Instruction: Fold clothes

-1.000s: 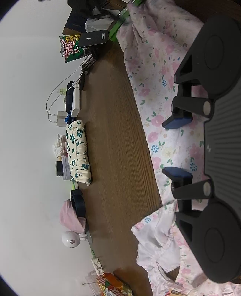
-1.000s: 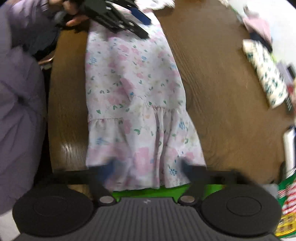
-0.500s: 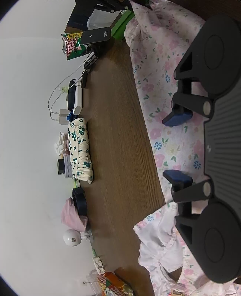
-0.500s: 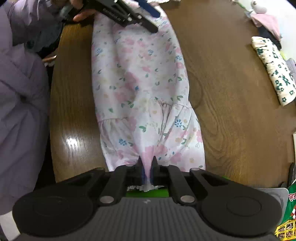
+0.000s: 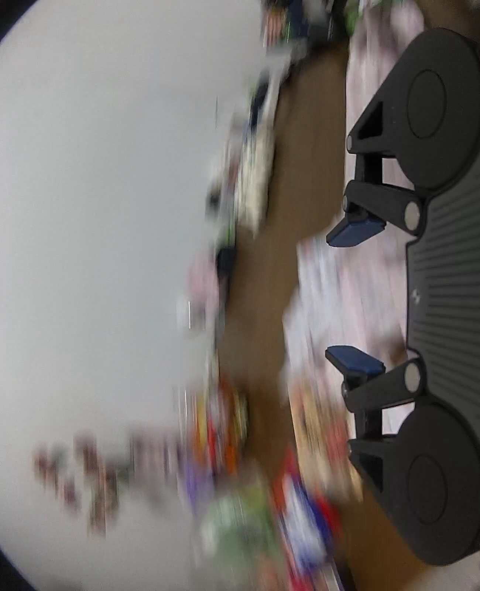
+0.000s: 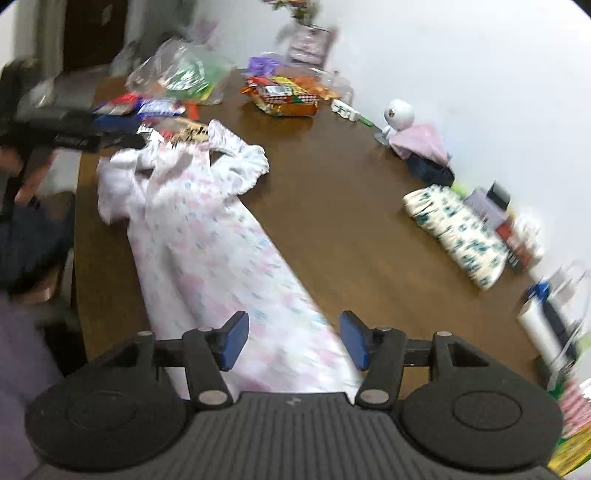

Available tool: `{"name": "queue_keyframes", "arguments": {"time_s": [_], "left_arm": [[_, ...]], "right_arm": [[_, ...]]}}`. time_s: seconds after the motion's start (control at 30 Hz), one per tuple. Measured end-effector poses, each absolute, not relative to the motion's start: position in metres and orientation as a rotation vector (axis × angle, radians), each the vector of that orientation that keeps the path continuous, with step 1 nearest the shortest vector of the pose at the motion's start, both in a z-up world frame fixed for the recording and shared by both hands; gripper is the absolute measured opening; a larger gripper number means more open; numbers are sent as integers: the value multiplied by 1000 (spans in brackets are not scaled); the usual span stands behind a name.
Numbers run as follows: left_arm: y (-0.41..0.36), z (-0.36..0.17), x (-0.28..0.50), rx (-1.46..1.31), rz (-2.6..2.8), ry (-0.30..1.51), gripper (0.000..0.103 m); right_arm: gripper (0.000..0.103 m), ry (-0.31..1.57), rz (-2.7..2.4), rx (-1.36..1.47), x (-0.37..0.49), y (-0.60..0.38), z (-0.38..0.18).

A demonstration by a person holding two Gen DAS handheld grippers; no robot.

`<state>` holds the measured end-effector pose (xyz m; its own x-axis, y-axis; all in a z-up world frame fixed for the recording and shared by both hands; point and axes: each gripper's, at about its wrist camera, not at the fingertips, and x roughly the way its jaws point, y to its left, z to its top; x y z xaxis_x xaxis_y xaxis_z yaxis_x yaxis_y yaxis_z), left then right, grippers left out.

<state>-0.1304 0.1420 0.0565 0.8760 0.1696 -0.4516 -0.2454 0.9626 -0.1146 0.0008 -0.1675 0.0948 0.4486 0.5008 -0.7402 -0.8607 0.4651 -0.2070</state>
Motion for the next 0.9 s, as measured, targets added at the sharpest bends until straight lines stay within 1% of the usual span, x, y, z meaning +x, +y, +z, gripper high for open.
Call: {"name": "queue_keyframes", "arguments": {"time_s": [0.1,0.17,0.23,0.3,0.33,0.4,0.5,0.57,0.63,0.7,0.73,0.8,0.87,0.9], "left_arm": [[169,34,-136,-280,293,542,58],[172,28,-136,-301,305,552,58],[176,26,-134,-320,335,544,58],[182,24,-130,-336,358,549,58],[185,22,-127,-342,365,558,58],[194,19,-123,-341,372,566,58],[203,14,-119,-360,367,555,60],[207,14,-118,-392,353,551,61],[208,14,-117,-413,333,548,60],[205,14,-116,-416,317,544,56],[203,13,-114,-414,307,544,47],[199,12,-112,-436,291,540,37],[196,9,-112,-460,283,531,25],[195,8,-111,-469,280,527,8]], "right_arm": [[56,686,876,-568,-7,-140,77],[50,700,847,-524,-14,-125,68],[50,673,842,-473,-17,-112,76],[52,627,860,-458,-11,-92,89],[58,601,870,-464,-6,-79,95],[62,575,932,-502,10,-44,104],[63,610,1012,-554,48,22,101],[63,668,1030,-590,76,64,91],[66,743,1059,-594,100,96,80],[70,781,1050,-583,118,120,70],[70,791,1015,-591,124,129,63],[68,810,945,-606,136,145,49],[67,827,917,-601,140,148,40],[66,839,921,-584,142,148,37]]}}
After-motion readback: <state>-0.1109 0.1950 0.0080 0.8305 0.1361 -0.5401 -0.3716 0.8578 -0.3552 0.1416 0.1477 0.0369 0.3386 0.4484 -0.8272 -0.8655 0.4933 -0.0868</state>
